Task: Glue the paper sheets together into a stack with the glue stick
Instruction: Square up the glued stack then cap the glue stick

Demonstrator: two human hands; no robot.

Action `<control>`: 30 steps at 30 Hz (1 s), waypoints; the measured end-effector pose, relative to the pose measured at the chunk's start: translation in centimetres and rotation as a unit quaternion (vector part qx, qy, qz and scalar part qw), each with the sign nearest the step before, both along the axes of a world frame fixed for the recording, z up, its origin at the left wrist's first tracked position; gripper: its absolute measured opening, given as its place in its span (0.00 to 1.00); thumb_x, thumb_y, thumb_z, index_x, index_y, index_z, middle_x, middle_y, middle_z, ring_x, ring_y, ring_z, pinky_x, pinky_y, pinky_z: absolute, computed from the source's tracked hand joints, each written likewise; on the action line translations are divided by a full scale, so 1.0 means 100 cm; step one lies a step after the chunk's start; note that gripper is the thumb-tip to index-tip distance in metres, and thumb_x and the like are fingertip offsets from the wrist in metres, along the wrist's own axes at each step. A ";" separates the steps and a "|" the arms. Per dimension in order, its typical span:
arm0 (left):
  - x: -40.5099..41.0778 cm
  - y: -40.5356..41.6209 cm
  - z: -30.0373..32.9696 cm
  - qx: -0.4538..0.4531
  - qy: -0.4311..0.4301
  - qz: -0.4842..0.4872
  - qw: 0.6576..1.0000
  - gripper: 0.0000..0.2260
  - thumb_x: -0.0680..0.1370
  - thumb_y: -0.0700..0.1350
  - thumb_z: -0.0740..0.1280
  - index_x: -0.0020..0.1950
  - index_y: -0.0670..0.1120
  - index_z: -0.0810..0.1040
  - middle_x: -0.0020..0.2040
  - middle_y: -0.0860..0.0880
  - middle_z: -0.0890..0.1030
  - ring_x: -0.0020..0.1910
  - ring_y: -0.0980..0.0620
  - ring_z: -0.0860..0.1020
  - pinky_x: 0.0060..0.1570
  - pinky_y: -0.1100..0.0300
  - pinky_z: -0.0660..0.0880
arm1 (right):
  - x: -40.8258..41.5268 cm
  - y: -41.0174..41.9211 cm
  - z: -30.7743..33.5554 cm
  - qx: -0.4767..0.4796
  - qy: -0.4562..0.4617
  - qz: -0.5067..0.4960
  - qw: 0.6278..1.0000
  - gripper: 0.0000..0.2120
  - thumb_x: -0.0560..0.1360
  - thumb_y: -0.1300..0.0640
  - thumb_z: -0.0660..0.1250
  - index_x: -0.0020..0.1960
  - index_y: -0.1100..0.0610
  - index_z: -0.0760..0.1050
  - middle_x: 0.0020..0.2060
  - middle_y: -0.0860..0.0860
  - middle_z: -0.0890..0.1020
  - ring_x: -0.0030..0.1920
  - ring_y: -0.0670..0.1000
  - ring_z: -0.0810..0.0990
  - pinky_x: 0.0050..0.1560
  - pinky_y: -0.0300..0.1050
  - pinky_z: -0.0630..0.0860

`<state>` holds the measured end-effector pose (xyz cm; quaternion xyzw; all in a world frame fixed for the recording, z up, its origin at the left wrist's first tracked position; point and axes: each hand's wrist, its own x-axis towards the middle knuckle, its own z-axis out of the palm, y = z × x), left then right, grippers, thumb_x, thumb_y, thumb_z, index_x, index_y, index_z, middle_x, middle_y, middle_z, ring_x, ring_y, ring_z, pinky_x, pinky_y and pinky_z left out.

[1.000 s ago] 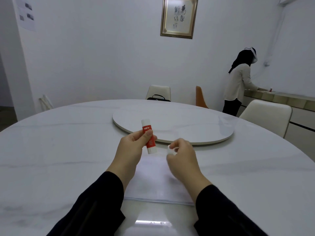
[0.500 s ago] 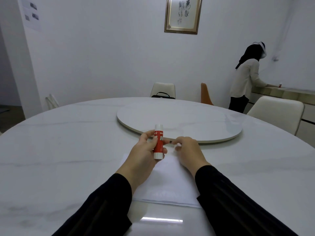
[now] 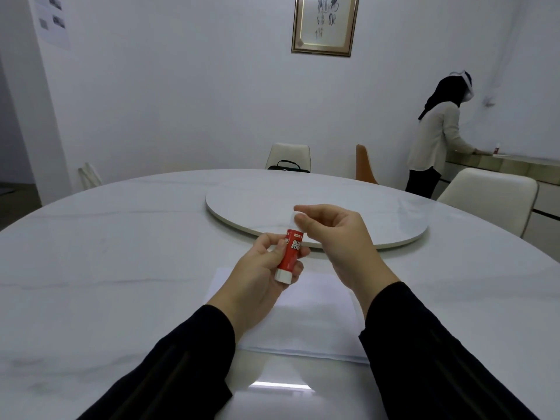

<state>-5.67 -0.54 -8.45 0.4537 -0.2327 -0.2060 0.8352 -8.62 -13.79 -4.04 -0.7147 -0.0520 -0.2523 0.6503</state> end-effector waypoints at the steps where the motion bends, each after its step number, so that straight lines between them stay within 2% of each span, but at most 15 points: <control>1: 0.000 0.000 -0.001 -0.002 0.001 -0.004 1.000 0.05 0.80 0.42 0.57 0.50 0.44 0.72 0.39 0.44 0.82 0.31 0.52 0.75 0.36 0.61 0.73 | 0.001 0.003 -0.002 -0.006 0.012 -0.010 1.000 0.04 0.70 0.56 0.74 0.45 0.50 0.82 0.39 0.47 0.84 0.42 0.43 0.83 0.41 0.35 0.78; 4: 0.000 -0.002 -0.003 0.001 0.002 -0.013 1.000 0.06 0.81 0.42 0.56 0.50 0.44 0.72 0.38 0.45 0.81 0.31 0.51 0.74 0.35 0.61 0.72 | 0.003 0.011 -0.005 -0.001 0.027 -0.052 0.998 0.10 0.67 0.52 0.76 0.45 0.53 0.79 0.33 0.47 0.78 0.34 0.39 0.81 0.34 0.32 0.77; 7: 0.001 -0.002 -0.002 -0.037 0.022 -0.025 0.999 0.06 0.81 0.41 0.55 0.49 0.44 0.71 0.38 0.44 0.80 0.30 0.51 0.74 0.37 0.60 0.70 | 0.001 0.005 -0.001 0.036 0.037 -0.003 0.999 0.06 0.72 0.50 0.70 0.46 0.51 0.82 0.43 0.47 0.85 0.47 0.44 0.82 0.44 0.38 0.76; 9: 0.001 -0.002 0.000 -0.051 0.029 -0.036 0.998 0.07 0.81 0.42 0.55 0.49 0.44 0.71 0.37 0.44 0.80 0.29 0.51 0.74 0.37 0.60 0.69 | -0.001 0.000 0.000 0.065 0.036 0.032 0.997 0.05 0.74 0.54 0.69 0.48 0.49 0.83 0.47 0.46 0.86 0.51 0.47 0.82 0.49 0.43 0.77; 11: 0.001 -0.003 -0.001 -0.047 0.029 -0.046 0.997 0.07 0.81 0.42 0.54 0.49 0.44 0.71 0.37 0.44 0.79 0.29 0.51 0.74 0.37 0.60 0.69 | -0.001 0.002 -0.002 0.072 0.038 0.039 0.996 0.07 0.73 0.57 0.71 0.50 0.48 0.82 0.46 0.49 0.85 0.50 0.48 0.82 0.51 0.44 0.79; 12: 0.000 -0.004 -0.002 -0.042 0.027 -0.048 0.998 0.07 0.81 0.42 0.54 0.49 0.44 0.71 0.38 0.44 0.79 0.30 0.51 0.74 0.38 0.59 0.69 | 0.000 0.004 -0.003 0.071 0.038 0.032 0.996 0.08 0.71 0.57 0.72 0.49 0.49 0.82 0.44 0.50 0.83 0.48 0.48 0.81 0.49 0.41 0.80; 14: -0.001 -0.005 -0.002 -0.037 0.024 -0.046 0.998 0.08 0.81 0.43 0.54 0.48 0.44 0.71 0.38 0.44 0.79 0.30 0.51 0.73 0.38 0.59 0.68 | 0.000 0.009 -0.003 0.070 0.040 0.020 0.997 0.10 0.67 0.52 0.75 0.47 0.50 0.82 0.43 0.50 0.82 0.44 0.46 0.80 0.42 0.35 0.80; 15: 0.000 -0.005 -0.002 -0.039 0.025 -0.046 0.998 0.08 0.81 0.43 0.54 0.48 0.44 0.71 0.38 0.44 0.78 0.30 0.51 0.73 0.38 0.59 0.68 | 0.000 0.009 -0.002 0.075 0.044 0.025 0.996 0.11 0.67 0.50 0.74 0.48 0.51 0.82 0.44 0.49 0.83 0.45 0.46 0.81 0.42 0.36 0.79; 18: 0.000 -0.004 -0.001 -0.050 0.028 -0.053 0.997 0.08 0.81 0.43 0.54 0.48 0.44 0.70 0.37 0.45 0.78 0.29 0.51 0.73 0.37 0.60 0.68 | -0.001 0.006 -0.001 0.092 0.047 0.052 0.993 0.08 0.73 0.52 0.69 0.50 0.52 0.82 0.47 0.49 0.86 0.52 0.48 0.83 0.53 0.45 0.75; 20: -0.001 -0.004 -0.001 -0.050 0.027 -0.065 0.996 0.08 0.81 0.43 0.53 0.49 0.44 0.70 0.37 0.45 0.78 0.29 0.52 0.73 0.38 0.59 0.68 | -0.001 0.006 -0.002 0.080 0.036 0.025 0.996 0.08 0.70 0.52 0.72 0.49 0.49 0.82 0.44 0.49 0.86 0.48 0.44 0.84 0.49 0.43 0.75; 22: -0.001 -0.004 -0.001 -0.052 0.028 -0.074 0.996 0.08 0.81 0.43 0.53 0.49 0.44 0.70 0.37 0.45 0.79 0.29 0.52 0.73 0.38 0.60 0.68 | 0.000 0.007 -0.002 0.067 0.036 -0.004 0.997 0.13 0.65 0.46 0.74 0.47 0.49 0.81 0.41 0.48 0.84 0.40 0.39 0.83 0.44 0.38 0.73; 23: -0.001 -0.004 0.000 -0.055 0.030 -0.076 0.995 0.08 0.81 0.43 0.53 0.50 0.44 0.70 0.37 0.45 0.78 0.29 0.52 0.73 0.37 0.60 0.68 | 0.000 0.006 -0.002 0.066 0.039 -0.001 0.997 0.14 0.65 0.44 0.73 0.48 0.49 0.82 0.41 0.47 0.84 0.40 0.39 0.83 0.44 0.39 0.73; 26: 0.000 -0.003 0.001 -0.068 0.039 -0.078 0.994 0.08 0.81 0.43 0.52 0.51 0.44 0.70 0.36 0.46 0.78 0.29 0.52 0.72 0.36 0.61 0.69 | -0.001 0.002 -0.001 0.078 0.044 0.053 0.995 0.08 0.73 0.51 0.69 0.50 0.51 0.83 0.48 0.47 0.86 0.50 0.46 0.83 0.49 0.43 0.73; 28: 0.000 -0.003 0.000 -0.067 0.037 -0.083 0.994 0.08 0.81 0.43 0.52 0.50 0.44 0.70 0.35 0.47 0.78 0.28 0.53 0.72 0.36 0.61 0.69 | -0.001 0.003 -0.003 0.069 0.036 0.048 0.996 0.10 0.69 0.51 0.73 0.50 0.49 0.83 0.46 0.47 0.86 0.50 0.46 0.83 0.46 0.40 0.74; 30: -0.001 -0.003 0.000 -0.062 0.034 -0.090 0.993 0.08 0.81 0.43 0.52 0.49 0.44 0.70 0.35 0.47 0.78 0.29 0.53 0.72 0.36 0.61 0.69 | -0.001 0.005 -0.002 0.062 0.033 0.028 0.997 0.18 0.60 0.45 0.76 0.49 0.47 0.82 0.42 0.46 0.83 0.45 0.44 0.83 0.43 0.36 0.75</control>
